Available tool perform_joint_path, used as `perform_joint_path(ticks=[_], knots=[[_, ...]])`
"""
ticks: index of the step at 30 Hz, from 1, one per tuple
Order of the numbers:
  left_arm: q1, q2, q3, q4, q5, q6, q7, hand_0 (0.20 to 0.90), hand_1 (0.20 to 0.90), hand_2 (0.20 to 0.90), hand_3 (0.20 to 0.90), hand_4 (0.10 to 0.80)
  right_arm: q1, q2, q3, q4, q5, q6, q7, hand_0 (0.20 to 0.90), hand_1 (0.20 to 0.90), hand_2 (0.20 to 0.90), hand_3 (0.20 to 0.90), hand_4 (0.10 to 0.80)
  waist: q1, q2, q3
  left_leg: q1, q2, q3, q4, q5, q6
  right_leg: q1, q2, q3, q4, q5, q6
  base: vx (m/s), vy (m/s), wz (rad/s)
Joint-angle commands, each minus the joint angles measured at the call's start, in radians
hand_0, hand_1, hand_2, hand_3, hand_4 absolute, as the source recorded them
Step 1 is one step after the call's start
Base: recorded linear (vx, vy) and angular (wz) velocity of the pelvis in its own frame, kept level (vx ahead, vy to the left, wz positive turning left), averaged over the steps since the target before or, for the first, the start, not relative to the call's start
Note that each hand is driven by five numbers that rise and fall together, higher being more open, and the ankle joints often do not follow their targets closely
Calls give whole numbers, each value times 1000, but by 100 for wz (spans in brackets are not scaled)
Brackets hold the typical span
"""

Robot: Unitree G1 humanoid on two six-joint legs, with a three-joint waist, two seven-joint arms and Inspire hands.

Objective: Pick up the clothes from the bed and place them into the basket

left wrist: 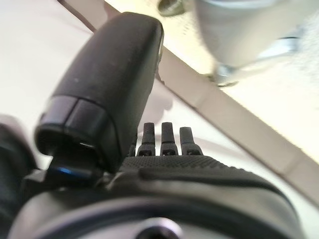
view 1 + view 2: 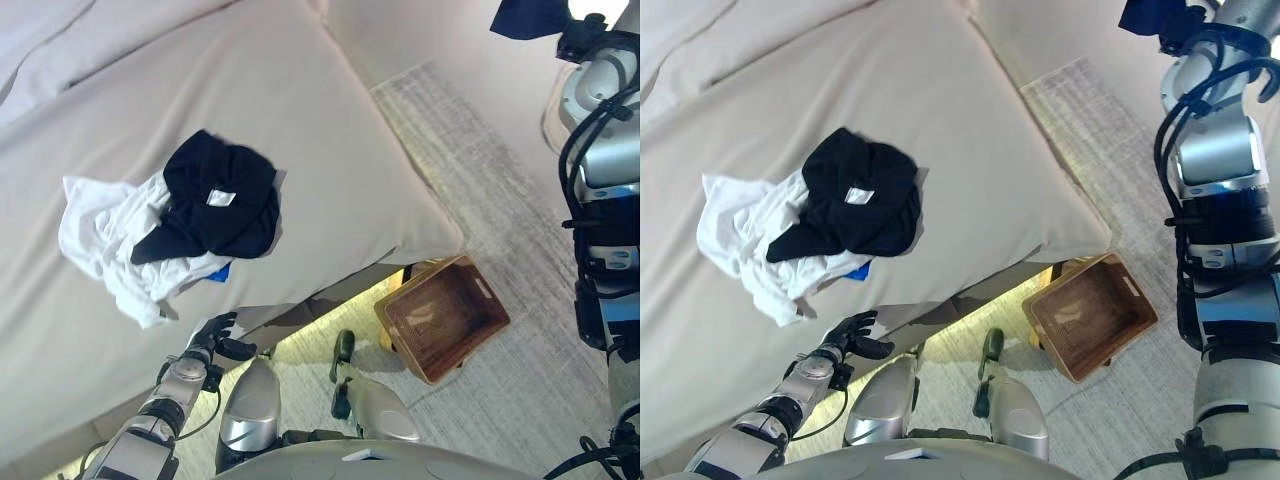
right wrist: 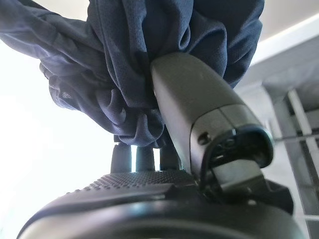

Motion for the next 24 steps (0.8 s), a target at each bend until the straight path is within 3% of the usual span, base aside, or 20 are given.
perform_joint_path(ticks=[1, 12, 17, 24], knots=[[95, -40, -95, 66, 42, -18, -28, 900, 900, 900, 900, 800, 84, -70, 17, -54, -17, -43, 64, 300, 300, 300, 200, 100, -13, 22, -225, 27, 6, 28, -11, -89, 50, 21, -9, 19, 114, -128, 16, 17, -74, -22], [128, -34, -79, 121, 66, -14, -31, 900, 900, 900, 900, 800, 326, -45, -13, 66, -65, 1, 380, 300, 300, 300, 200, 100, -101, 44, -214, 67, 34, 81, 47, -114, 32, 50, 12, 87, 135, -149, -11, 50, -120, -26], [115, -31, -93, 105, 38, -36, -21, 900, 900, 900, 900, 800, 354, -29, 27, 183, -136, 14, 382, 300, 300, 300, 200, 100, -111, 76, -161, 18, 41, 57, 100, -105, 21, 7, 13, 89, 188, -165, -27, -61, -125, -11], [3, -40, -138, 35, -24, -79, -16, 900, 900, 900, 900, 800, 294, 8, 110, 320, -159, 25, 349, 300, 300, 300, 200, 100, -116, 115, -38, -90, 39, 23, 109, -63, 4, -86, 10, 68, 218, -165, -39, -262, -87, 1]])
